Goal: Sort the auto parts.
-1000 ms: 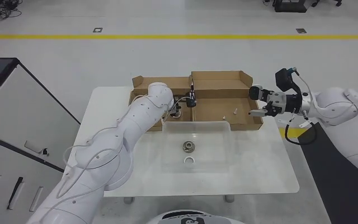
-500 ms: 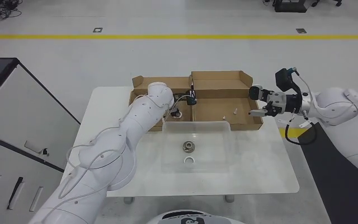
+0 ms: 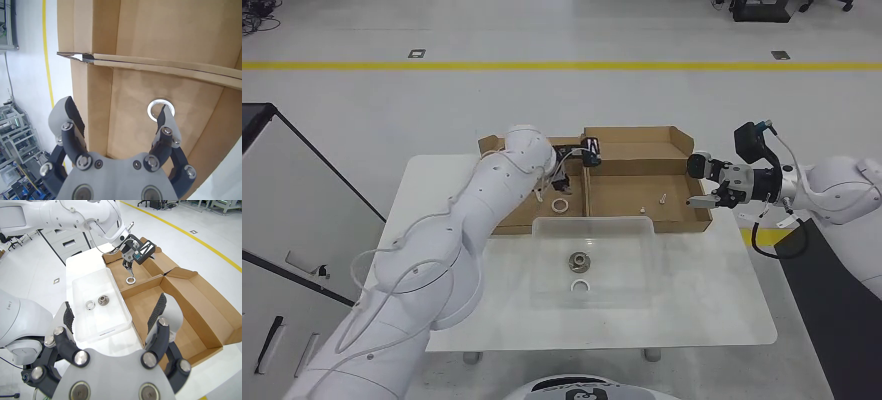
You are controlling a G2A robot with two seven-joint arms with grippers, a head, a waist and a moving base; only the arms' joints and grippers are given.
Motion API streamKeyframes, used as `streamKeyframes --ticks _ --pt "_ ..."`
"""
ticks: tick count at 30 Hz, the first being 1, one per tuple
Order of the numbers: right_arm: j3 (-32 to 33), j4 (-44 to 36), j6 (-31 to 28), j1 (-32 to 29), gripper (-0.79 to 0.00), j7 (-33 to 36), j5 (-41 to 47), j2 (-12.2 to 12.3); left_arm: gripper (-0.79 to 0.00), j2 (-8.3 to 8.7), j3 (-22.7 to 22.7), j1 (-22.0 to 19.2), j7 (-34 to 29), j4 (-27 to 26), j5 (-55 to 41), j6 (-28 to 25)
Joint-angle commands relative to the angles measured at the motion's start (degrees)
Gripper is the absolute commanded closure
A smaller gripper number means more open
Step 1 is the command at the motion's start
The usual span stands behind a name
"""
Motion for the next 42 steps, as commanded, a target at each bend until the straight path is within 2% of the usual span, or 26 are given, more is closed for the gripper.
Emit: streamKeyframes --ticks 1,10,15,18,22,25,29,30,36,39,42 --pt "0.00 0.00 0.00 0.00 -0.785 0.00 0.00 0.00 -0.785 0.24 -0.29 -0.91 0.33 -0.31 0.02 -1.16" --pt "0.00 0.00 0.00 0.00 -0.785 0.00 0.00 0.00 -0.785 2.14 -3.53 -3.19 1.63 -4.93 -4.37 -9.13" --pt "0.00 0.00 0.00 0.00 -0.785 0.00 0.00 0.00 -0.785 4.09 -5.72 -2.62 -0.34 -10.22 -7.43 -13.40" --pt "0.00 0.00 0.00 0.00 -0.785 0.00 0.00 0.00 -0.785 5.82 -7.47 -1.67 -1.94 -14.55 -9.30 -14.31" --pt "0.00 0.00 0.00 0.00 -0.785 0.00 0.00 0.00 -0.785 8.78 -10.51 0.78 -5.76 -23.18 -12.09 -13.94" --pt "0.00 0.00 0.00 0.00 -0.785 0.00 0.00 0.00 -0.785 11.53 -13.24 3.77 -11.33 -31.87 -14.17 -13.05" --pt "0.00 0.00 0.00 0.00 -0.785 0.00 0.00 0.00 -0.785 15.78 -18.03 9.32 -22.13 -45.50 -17.56 -11.11" --pt "0.00 0.00 0.00 0.00 -0.785 0.00 0.00 0.00 -0.785 17.25 -19.84 11.47 -26.46 -50.06 -18.71 -10.29" --pt "0.00 0.00 0.00 0.00 -0.785 0.00 0.00 0.00 -0.785 22.49 -26.79 20.62 -44.97 -68.17 -24.42 -6.55" --pt "0.00 0.00 0.00 0.00 -0.785 0.00 0.00 0.00 -0.785 24.63 -26.54 23.52 -49.34 -74.78 -25.31 -2.20" --pt "0.00 0.00 0.00 0.00 -0.785 0.00 0.00 0.00 -0.785 26.42 -24.86 24.31 -52.43 -78.39 -27.30 0.89"
